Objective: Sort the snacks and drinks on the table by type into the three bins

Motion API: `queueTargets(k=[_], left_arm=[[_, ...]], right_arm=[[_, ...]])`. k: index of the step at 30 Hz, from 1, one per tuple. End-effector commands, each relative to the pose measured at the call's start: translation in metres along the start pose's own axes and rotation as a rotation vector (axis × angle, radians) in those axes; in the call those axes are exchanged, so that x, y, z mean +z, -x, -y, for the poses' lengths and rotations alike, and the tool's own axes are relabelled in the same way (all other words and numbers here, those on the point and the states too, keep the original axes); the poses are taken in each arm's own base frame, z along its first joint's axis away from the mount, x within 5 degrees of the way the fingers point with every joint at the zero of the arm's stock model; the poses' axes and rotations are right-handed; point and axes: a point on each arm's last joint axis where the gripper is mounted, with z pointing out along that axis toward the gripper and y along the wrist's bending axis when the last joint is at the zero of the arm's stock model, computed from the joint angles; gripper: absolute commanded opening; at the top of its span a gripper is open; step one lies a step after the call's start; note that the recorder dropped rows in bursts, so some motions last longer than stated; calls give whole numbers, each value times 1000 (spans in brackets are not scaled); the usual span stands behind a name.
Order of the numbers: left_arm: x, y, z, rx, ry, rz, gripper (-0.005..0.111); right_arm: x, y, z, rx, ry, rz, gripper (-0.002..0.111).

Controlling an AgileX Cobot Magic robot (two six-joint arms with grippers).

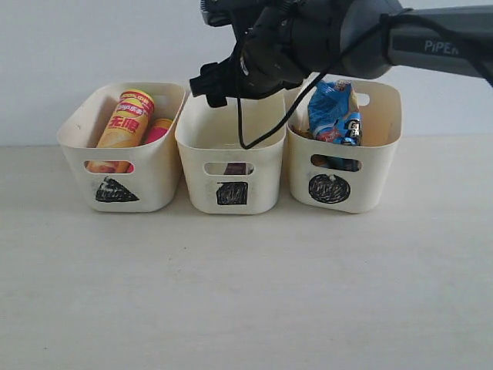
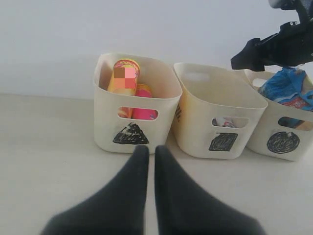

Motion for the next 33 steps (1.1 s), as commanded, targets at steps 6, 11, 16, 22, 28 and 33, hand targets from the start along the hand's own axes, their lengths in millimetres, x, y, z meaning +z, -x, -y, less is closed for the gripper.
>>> queueTargets(k=[6,11,16,22,28,33], left_arm=[[-1,0,0,-2,-3,8,4],[-1,0,0,-2,-3,8,4],[-1,0,0,-2,-3,8,4],[-1,0,0,-2,-3,8,4],[-1,0,0,-2,-3,8,4],[-1,0,0,-2,-2,10,4]], right_arm=[[-27,2,15,68,-85,-156,58],[-35,-8,19,70,-115,-287,0],[-39,-16,18,21,-100,-389,0],[-40,-20,23,23,-4,-478,0],[-47,-15,53,97,13,-519,0],[-65,-2,83,131,-19,-488,0]])
